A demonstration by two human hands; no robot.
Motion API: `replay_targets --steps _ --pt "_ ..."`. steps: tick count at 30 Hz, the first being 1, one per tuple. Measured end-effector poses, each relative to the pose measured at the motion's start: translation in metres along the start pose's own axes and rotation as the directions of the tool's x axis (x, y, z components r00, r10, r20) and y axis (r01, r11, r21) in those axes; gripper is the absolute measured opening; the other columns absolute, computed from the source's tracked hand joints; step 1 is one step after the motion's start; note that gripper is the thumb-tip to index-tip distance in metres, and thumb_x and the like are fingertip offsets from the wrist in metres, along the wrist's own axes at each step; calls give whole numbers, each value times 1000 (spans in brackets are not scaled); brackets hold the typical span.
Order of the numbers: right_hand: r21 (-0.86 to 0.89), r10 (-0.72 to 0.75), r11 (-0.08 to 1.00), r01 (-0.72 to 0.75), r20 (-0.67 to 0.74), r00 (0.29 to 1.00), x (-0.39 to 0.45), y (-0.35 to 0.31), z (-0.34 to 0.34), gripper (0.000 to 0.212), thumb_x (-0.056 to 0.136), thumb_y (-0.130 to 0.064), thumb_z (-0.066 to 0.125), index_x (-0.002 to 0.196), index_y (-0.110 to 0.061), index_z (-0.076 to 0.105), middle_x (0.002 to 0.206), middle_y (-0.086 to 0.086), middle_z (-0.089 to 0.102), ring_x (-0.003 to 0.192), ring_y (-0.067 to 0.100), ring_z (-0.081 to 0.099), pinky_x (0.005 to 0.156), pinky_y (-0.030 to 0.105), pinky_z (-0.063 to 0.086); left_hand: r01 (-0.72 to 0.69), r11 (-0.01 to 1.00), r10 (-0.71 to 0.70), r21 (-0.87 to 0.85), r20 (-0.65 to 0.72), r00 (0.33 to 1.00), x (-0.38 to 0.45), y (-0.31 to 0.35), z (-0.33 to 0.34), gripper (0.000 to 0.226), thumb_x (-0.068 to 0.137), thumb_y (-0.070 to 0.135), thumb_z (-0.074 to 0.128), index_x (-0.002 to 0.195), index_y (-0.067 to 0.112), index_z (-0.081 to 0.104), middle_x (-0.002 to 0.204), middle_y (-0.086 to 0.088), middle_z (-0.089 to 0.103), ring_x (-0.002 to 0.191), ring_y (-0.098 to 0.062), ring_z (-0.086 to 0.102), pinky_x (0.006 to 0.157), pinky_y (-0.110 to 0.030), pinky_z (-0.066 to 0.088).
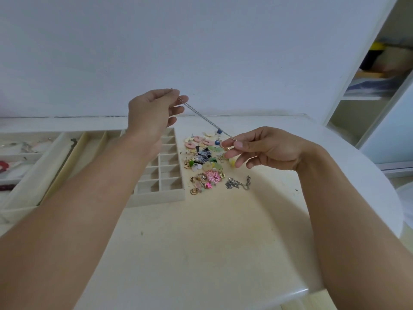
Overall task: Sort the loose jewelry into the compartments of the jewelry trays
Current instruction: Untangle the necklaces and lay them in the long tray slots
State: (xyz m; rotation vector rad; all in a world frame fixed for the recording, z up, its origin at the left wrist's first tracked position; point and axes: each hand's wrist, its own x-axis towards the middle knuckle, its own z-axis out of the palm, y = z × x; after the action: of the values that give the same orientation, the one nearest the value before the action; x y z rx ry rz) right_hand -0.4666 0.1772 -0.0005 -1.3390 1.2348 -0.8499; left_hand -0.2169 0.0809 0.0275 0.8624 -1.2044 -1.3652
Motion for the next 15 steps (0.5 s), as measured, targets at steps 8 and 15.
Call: replay_targets --steps 8,15 --pt "189 -29 978 88 -292 956 11 3 1 20 76 -28 77 92 -17 83 104 9 78 83 16 77 62 19 58 92 977 -105 -192 -59 993 8 -3 -19 3 95 14 67 97 17 65 89 1 79 69 -7 71 63 -19 54" --pt "238 -76 960 150 -294 953 24 5 19 27 82 -28 73 104 -14 79 114 12 75 91 20 76 66 22 58 89 979 -104 -182 -75 992 -3 0 -63 13 88 5 73 94 15 65 92 -5 79 71 -12 73 65 -22 56"
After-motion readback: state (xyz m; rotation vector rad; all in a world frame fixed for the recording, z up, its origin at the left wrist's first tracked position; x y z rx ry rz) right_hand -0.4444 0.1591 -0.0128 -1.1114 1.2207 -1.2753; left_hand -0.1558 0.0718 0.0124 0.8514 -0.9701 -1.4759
